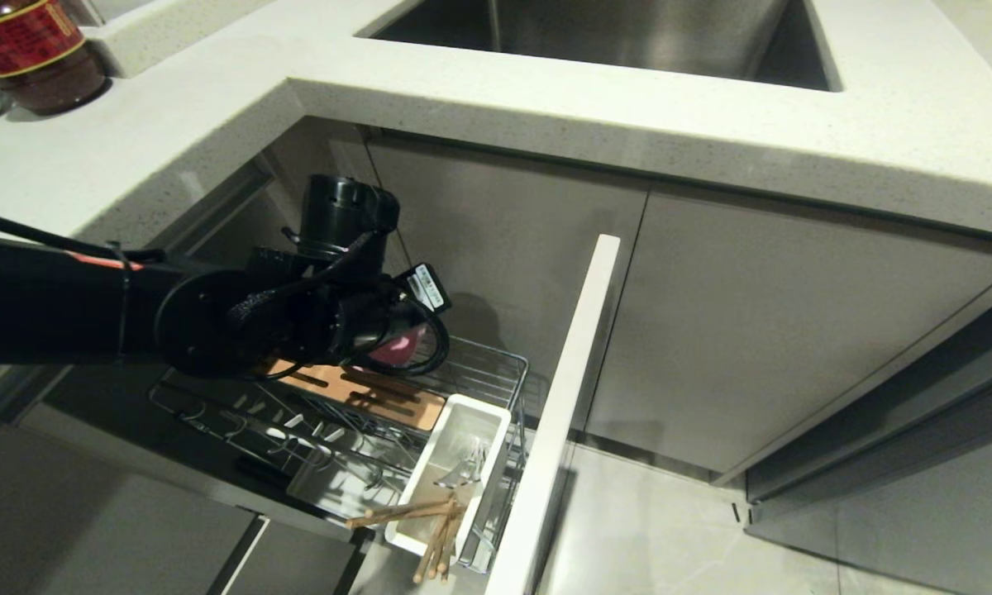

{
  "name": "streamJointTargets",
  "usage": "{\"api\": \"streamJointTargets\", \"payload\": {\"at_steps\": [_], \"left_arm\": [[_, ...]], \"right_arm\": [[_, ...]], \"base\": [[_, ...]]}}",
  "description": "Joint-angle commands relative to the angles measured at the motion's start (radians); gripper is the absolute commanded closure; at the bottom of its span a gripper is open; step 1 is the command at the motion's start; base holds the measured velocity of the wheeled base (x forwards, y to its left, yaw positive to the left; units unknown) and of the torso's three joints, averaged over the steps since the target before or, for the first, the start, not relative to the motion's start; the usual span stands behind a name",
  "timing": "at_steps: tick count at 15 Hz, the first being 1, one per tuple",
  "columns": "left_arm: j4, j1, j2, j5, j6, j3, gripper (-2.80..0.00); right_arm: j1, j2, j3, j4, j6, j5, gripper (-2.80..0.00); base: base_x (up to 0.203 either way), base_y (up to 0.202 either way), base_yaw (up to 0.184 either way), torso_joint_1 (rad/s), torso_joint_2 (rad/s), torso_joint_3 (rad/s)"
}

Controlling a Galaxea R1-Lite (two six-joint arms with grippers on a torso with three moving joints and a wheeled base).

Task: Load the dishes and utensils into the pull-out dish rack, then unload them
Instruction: Take the bowl out of the cupboard

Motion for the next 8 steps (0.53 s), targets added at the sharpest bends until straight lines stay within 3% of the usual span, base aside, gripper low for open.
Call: {"api": "streamJointTargets", "payload": {"at_steps": [1, 5, 8], "left_arm": [[0.004, -0.028, -0.082, 0.013, -0.004, -0.001, 0.0], [0.046, -0.128, -0.265, 0.065, 0.001, -0.008, 0.0], [0.06, -0.227, -0.419, 0.167, 0.091, -0.011, 0.0]], "right_arm": [[0.0, -0.001, 0.026, -0.001, 0.0, 0.0, 0.0], [0.0, -0.001, 0.026, -0.001, 0.0, 0.0, 0.0], [0.0, -0.001, 0.026, -0.001, 0.0, 0.0, 0.0]], "base": [[0.0, 0.0, 0.0, 0.0, 0.0, 0.0], [0.0, 0.0, 0.0, 0.0, 0.0, 0.0], [0.0, 0.0, 0.0, 0.0, 0.0, 0.0]]}}
